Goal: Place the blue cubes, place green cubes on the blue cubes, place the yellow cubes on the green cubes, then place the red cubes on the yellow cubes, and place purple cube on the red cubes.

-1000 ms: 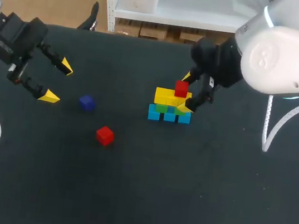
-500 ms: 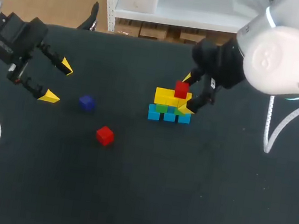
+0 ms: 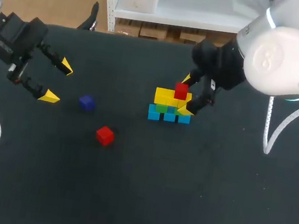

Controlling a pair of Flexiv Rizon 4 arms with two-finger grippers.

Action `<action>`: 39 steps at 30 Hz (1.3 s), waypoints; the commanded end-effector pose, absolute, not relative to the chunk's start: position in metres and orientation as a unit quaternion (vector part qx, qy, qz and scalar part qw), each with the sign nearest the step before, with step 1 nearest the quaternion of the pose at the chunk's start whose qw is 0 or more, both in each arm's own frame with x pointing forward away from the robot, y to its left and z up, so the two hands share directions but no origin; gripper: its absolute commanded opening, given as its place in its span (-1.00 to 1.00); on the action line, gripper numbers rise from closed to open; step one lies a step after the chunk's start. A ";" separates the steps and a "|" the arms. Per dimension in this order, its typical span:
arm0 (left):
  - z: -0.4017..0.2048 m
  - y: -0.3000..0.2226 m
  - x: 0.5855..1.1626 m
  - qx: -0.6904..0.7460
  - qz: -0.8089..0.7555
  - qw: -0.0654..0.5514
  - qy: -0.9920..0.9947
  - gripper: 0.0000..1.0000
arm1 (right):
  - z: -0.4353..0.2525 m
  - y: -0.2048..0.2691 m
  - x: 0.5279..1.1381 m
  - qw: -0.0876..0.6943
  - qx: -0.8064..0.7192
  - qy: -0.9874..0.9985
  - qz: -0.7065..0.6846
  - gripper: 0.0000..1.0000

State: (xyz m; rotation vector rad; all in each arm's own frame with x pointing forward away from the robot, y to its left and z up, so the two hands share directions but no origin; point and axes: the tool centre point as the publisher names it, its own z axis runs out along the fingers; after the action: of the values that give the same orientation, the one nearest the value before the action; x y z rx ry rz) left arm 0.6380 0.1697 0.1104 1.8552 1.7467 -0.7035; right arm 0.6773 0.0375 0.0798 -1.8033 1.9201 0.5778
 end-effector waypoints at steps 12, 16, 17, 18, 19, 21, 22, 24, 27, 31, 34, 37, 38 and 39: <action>0.110 0.171 0.638 0.681 -0.259 0.248 0.639 1.00 | 0.081 0.037 0.678 0.223 -0.652 0.694 0.208 1.00; 0.110 0.171 0.638 0.681 -0.259 0.248 0.639 1.00 | 0.084 0.028 0.683 0.231 -0.643 0.703 0.197 1.00; 0.110 0.171 0.638 0.681 -0.259 0.248 0.639 1.00 | 0.086 0.024 0.685 0.233 -0.642 0.704 0.195 1.00; 0.110 0.171 0.638 0.681 -0.259 0.248 0.639 1.00 | 0.088 0.019 0.687 0.237 -0.638 0.707 0.192 1.00; 0.110 0.171 0.638 0.681 -0.259 0.248 0.639 1.00 | 0.090 0.013 0.688 0.240 -0.636 0.709 0.188 1.00; 0.110 0.171 0.638 0.681 -0.259 0.248 0.639 1.00 | 0.095 0.000 0.690 0.247 -0.630 0.713 0.181 1.00; 0.110 0.171 0.638 0.681 -0.259 0.248 0.639 1.00 | 0.097 -0.007 0.691 0.249 -0.627 0.716 0.181 1.00; 0.110 0.171 0.638 0.681 -0.259 0.248 0.639 1.00 | 0.101 -0.020 0.692 0.256 -0.620 0.719 0.180 1.00; 0.110 0.171 0.638 0.681 -0.259 0.248 0.639 1.00 | 0.106 -0.038 0.690 0.277 -0.614 0.715 0.187 1.00; 0.110 0.171 0.638 0.681 -0.259 0.248 0.639 1.00 | 0.108 -0.057 0.688 0.302 -0.608 0.707 0.198 1.00; 0.110 0.171 0.638 0.681 -0.259 0.248 0.639 1.00 | 0.108 -0.068 0.686 0.305 -0.604 0.707 0.203 1.00; 0.110 0.171 0.638 0.681 -0.259 0.248 0.639 1.00 | 0.107 -0.081 0.683 0.310 -0.600 0.707 0.211 1.00; 0.110 0.171 0.638 0.681 -0.259 0.248 0.639 1.00 | 0.107 -0.085 0.682 0.315 -0.600 0.703 0.214 1.00; 0.110 0.171 0.638 0.681 -0.259 0.248 0.639 1.00 | 0.107 -0.089 0.681 0.318 -0.601 0.700 0.220 1.00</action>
State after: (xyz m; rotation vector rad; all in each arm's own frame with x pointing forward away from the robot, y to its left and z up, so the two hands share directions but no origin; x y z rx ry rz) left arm 0.6380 0.1697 0.1104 1.8552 1.7467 -0.7035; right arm 0.6871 -0.0760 0.1044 -1.6035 1.8863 0.5358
